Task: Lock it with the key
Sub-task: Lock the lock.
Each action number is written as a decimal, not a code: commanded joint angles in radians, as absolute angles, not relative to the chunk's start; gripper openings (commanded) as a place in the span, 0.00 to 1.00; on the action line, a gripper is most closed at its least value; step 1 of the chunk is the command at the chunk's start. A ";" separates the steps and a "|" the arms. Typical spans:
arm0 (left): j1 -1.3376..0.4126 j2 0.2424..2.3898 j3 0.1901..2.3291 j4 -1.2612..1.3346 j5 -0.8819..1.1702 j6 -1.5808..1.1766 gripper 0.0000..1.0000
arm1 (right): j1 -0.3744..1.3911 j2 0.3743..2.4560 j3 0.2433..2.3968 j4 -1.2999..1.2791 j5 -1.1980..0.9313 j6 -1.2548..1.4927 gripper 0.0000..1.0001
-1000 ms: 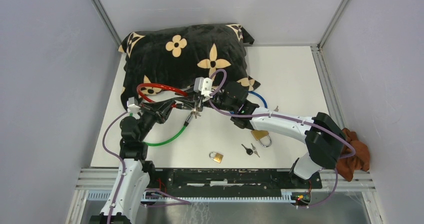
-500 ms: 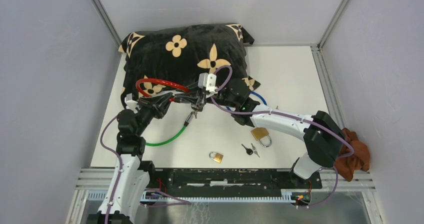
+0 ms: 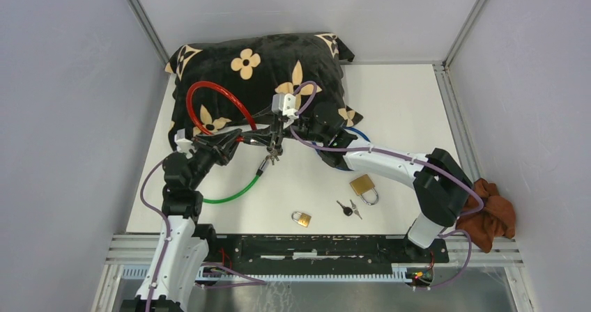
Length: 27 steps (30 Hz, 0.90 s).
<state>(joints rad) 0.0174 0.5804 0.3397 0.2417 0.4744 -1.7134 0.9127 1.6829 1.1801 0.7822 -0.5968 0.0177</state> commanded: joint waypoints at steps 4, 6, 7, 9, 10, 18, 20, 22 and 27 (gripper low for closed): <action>0.023 0.561 0.388 0.331 0.413 -1.695 0.02 | 0.918 1.608 1.203 0.613 -0.698 -0.115 0.47; 0.023 0.559 0.390 0.355 0.405 -1.656 0.02 | 0.918 1.603 1.214 0.568 -0.731 -0.141 0.49; 0.023 0.558 0.392 0.377 0.401 -1.612 0.02 | 0.918 1.602 1.217 0.555 -0.749 -0.154 0.49; 0.023 0.550 0.395 0.448 0.392 -1.509 0.02 | 0.918 1.600 1.217 0.542 -0.773 -0.172 0.50; 0.023 0.544 0.398 0.482 0.388 -1.457 0.02 | 0.919 1.598 1.215 0.542 -0.783 -0.175 0.50; 0.023 0.501 0.395 0.601 0.384 -1.346 0.02 | 0.917 1.577 1.229 0.438 -0.800 -0.286 0.63; 0.023 0.494 0.402 0.636 0.400 -1.319 0.02 | 0.917 1.576 1.249 0.388 -0.784 -0.310 0.65; 0.022 0.485 0.411 0.681 0.416 -1.276 0.02 | 0.916 1.571 1.249 0.374 -0.773 -0.319 0.67; 0.023 0.466 0.412 0.749 0.449 -1.175 0.02 | 0.915 1.556 1.241 0.367 -0.771 -0.328 0.70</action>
<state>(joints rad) 0.0174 0.4896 0.3485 0.5579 0.4480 -1.2942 0.9066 1.5959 1.2148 0.4156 -0.7403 -0.3050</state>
